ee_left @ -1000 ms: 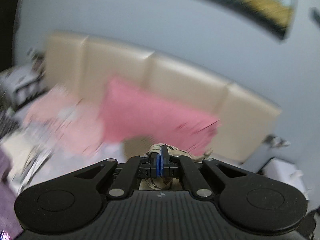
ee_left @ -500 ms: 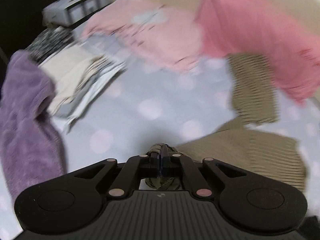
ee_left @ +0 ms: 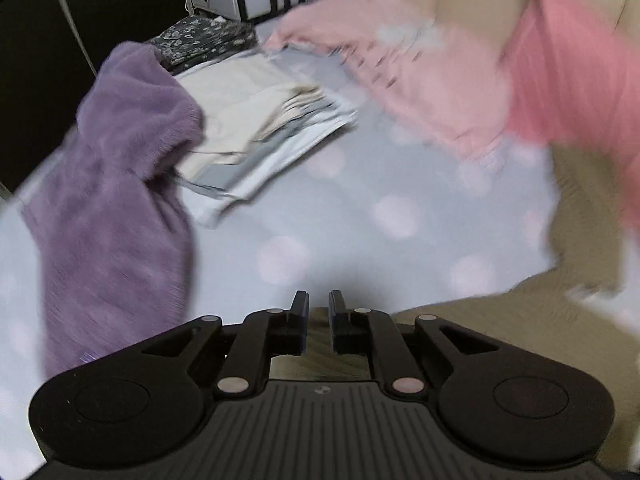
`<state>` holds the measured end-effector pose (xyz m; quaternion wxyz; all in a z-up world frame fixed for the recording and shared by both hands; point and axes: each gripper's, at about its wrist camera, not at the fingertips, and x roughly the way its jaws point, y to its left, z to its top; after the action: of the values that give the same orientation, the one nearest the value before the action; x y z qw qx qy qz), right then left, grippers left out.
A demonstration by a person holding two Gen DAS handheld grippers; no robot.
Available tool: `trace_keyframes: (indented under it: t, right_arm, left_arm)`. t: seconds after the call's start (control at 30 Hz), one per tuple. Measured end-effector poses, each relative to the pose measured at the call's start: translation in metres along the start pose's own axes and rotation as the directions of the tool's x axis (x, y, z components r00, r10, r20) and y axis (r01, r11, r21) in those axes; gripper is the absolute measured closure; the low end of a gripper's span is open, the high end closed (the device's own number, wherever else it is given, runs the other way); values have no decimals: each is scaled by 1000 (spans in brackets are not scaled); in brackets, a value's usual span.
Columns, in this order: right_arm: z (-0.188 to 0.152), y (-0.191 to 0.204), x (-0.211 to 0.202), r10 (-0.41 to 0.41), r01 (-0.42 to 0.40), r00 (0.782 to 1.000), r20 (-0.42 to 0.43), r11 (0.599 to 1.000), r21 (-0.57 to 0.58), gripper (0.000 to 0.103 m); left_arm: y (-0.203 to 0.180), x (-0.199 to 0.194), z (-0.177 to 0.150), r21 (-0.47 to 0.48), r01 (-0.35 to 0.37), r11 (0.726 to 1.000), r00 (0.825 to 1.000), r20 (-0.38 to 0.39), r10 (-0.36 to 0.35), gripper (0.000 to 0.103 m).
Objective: Fold clothes
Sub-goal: 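Lay the shirt flat on the bed and open both grippers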
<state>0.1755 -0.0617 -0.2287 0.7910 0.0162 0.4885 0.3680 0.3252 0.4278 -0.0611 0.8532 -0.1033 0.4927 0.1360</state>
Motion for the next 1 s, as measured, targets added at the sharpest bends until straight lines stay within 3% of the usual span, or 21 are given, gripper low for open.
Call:
trace_keyframes:
  t: [0.1, 0.2, 0.3, 0.37, 0.47, 0.57, 0.77, 0.93, 0.97, 1.0]
  right_arm:
    - [-24, -40, -12, -178, 178, 984, -16, 984, -3, 58]
    - [-44, -63, -21, -299, 297, 953, -54, 954, -41, 58]
    - [-64, -67, -37, -292, 287, 955, -58, 955, -79, 58]
    - [-77, -63, -44, -269, 261, 961, -64, 958, -115, 52]
    - [-101, -51, -45, -251, 233, 964, -86, 955, -184, 44]
    - [-120, -38, -36, -256, 228, 961, -106, 948, -224, 44]
    - [-146, -26, -36, -309, 284, 946, -97, 936, -207, 44]
    - [-164, -20, -30, -366, 333, 922, -127, 917, -220, 44]
    - [-168, -17, -25, -380, 340, 915, -135, 908, -244, 44]
    - [-171, -15, -18, -397, 349, 907, -140, 896, -275, 44]
  left_arm:
    - [-11, -24, -66, -67, 131, 989, 990, 65, -127, 80]
    - [-28, -28, -157, -103, 240, 965, 971, 28, -238, 78]
    - [-60, -21, -249, -158, 292, 943, 950, -69, -305, 78]
    - [-81, -16, -310, -196, 320, 927, 928, -132, -349, 78]
    - [-108, -3, -373, -244, 330, 912, 911, -170, -376, 78]
    - [-132, 7, -405, -297, 336, 894, 910, -142, -389, 77]
    - [-171, 24, -433, -269, 203, 942, 963, -119, -241, 61]
    - [-178, 35, -438, -309, 143, 940, 981, -79, -175, 58]
    - [-178, 36, -437, -313, 141, 939, 983, -67, -170, 60]
    - [-178, 37, -437, -317, 140, 938, 984, -58, -166, 86]
